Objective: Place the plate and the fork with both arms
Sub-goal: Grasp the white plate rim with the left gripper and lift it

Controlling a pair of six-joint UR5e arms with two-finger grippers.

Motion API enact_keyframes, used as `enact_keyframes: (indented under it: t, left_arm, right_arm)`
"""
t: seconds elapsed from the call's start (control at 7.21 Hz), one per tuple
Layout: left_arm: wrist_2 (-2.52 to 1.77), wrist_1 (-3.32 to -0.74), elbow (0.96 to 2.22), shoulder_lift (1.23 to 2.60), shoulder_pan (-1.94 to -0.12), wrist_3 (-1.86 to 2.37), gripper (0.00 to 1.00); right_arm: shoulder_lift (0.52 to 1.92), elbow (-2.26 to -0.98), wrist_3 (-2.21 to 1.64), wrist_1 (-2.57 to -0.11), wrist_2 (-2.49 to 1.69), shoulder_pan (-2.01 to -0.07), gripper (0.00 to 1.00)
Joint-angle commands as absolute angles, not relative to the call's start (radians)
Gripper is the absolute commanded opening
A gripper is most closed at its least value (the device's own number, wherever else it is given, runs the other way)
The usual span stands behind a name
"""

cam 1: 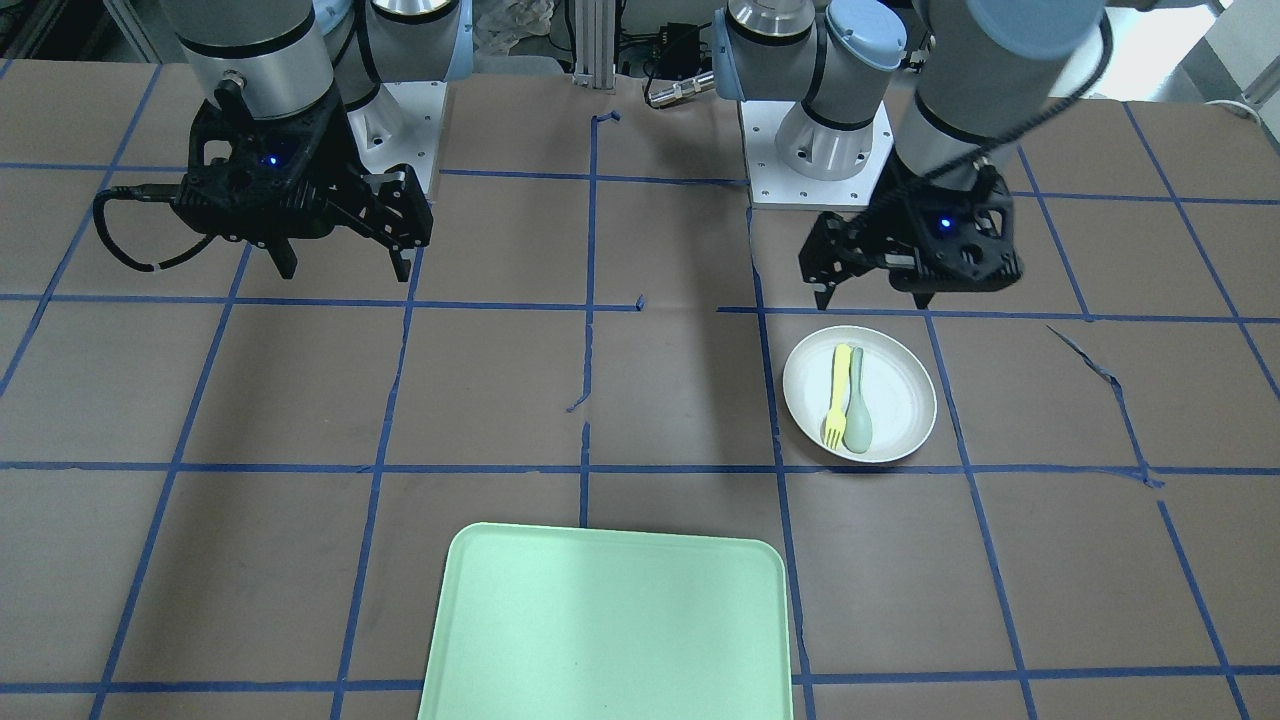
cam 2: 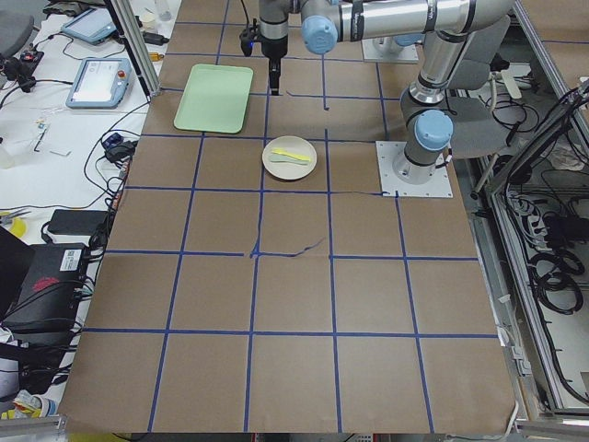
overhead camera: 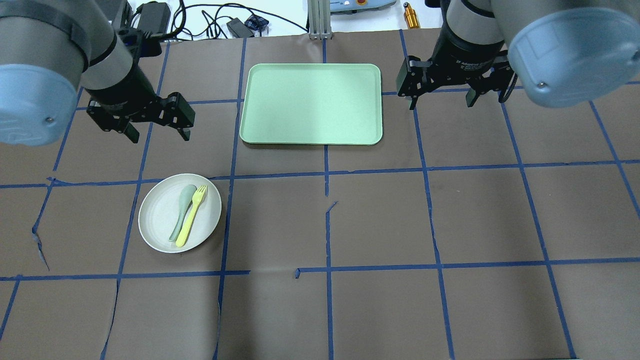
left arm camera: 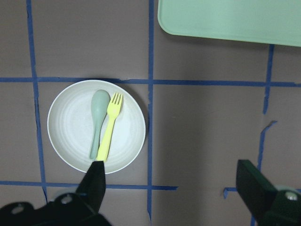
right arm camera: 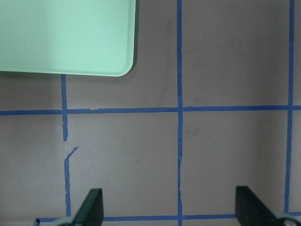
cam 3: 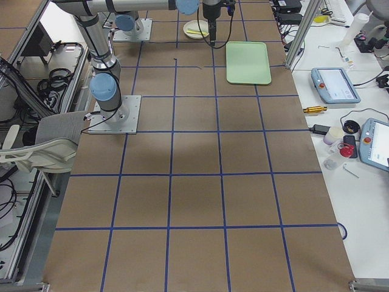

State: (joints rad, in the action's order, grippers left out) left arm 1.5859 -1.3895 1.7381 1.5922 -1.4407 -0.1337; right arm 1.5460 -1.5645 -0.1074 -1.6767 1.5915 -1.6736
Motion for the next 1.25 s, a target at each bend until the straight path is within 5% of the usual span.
enact_keyframes:
  t: [0.0, 0.42, 0.69, 0.97, 1.11]
  left_arm:
    - [1.559, -1.222, 1.915, 1.624, -1.246, -0.375, 1.00]
    - [1.459, -0.796, 2.217, 1.689, -1.123, -0.528, 0.98]
    - [1.470, -0.755, 2.240, 1.739, -1.117, -0.532, 0.95]
    - [1.496, -0.747, 2.238, 1.764, -1.091, -0.535, 0.57]
    - [1.499, -0.749, 2.234, 1.769, -1.083, -0.537, 0.21]
  right_arm:
    - [1.545, -1.566, -0.107, -1.677, 1.589, -1.674, 1.00]
    - [1.543, -1.566, -0.107, -1.677, 1.589, -1.674, 1.00]
    - [1.542, -1.566, -0.107, -1.677, 1.589, -1.674, 1.00]
    - [1.542, -1.566, -0.109, -1.677, 1.591, -1.674, 1.00]
    - [1.542, -1.566, -0.109, -1.677, 1.591, -1.674, 1.00]
